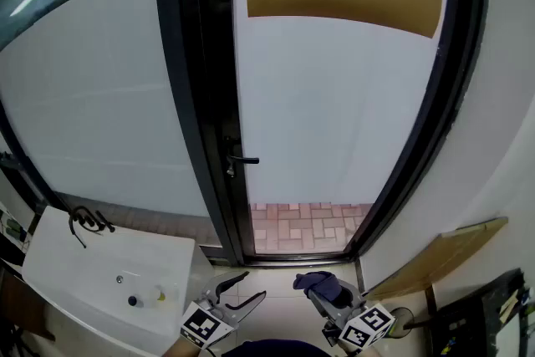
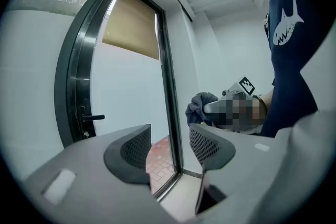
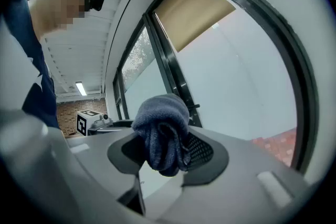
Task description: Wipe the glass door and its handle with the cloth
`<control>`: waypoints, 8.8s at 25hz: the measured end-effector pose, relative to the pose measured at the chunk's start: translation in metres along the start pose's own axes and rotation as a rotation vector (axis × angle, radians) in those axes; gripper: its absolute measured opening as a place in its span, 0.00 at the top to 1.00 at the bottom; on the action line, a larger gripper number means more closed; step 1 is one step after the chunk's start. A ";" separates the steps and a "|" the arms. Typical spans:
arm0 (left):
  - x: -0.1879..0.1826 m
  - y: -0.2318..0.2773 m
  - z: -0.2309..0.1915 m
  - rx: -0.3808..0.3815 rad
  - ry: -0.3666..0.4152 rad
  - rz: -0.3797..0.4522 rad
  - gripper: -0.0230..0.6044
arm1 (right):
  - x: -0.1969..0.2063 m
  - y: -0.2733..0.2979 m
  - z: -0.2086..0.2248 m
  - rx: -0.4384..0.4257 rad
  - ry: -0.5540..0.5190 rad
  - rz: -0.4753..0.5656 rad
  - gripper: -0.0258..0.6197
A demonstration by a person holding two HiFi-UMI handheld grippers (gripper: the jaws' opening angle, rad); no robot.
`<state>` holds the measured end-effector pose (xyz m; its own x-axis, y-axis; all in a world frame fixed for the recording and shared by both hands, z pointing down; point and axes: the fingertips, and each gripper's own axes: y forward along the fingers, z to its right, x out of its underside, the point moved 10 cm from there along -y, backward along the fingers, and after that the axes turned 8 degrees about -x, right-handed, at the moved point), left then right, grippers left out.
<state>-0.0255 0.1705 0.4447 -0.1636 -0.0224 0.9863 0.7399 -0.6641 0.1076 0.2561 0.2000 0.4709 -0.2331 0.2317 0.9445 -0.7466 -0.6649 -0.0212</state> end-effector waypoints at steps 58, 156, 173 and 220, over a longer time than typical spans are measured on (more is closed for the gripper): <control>0.027 0.114 -0.187 -0.034 -0.001 0.020 0.60 | -0.151 0.298 0.121 -0.123 -0.777 -0.214 0.70; 0.034 0.111 -0.223 -0.025 -0.042 0.040 0.61 | -0.143 0.423 0.225 -0.038 -1.556 -0.790 0.71; 0.029 0.116 -0.213 0.022 -0.034 0.045 0.61 | -0.175 0.307 0.300 0.258 -1.434 -0.917 0.71; 0.044 0.109 -0.237 -0.028 -0.054 0.026 0.61 | -0.125 0.498 0.169 -0.180 -0.818 -0.550 0.71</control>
<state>-0.1065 -0.0800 0.4698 -0.1084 0.0004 0.9941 0.7246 -0.6846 0.0793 0.0187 -0.2804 0.3978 0.6231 -0.1301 0.7713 -0.7205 -0.4793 0.5012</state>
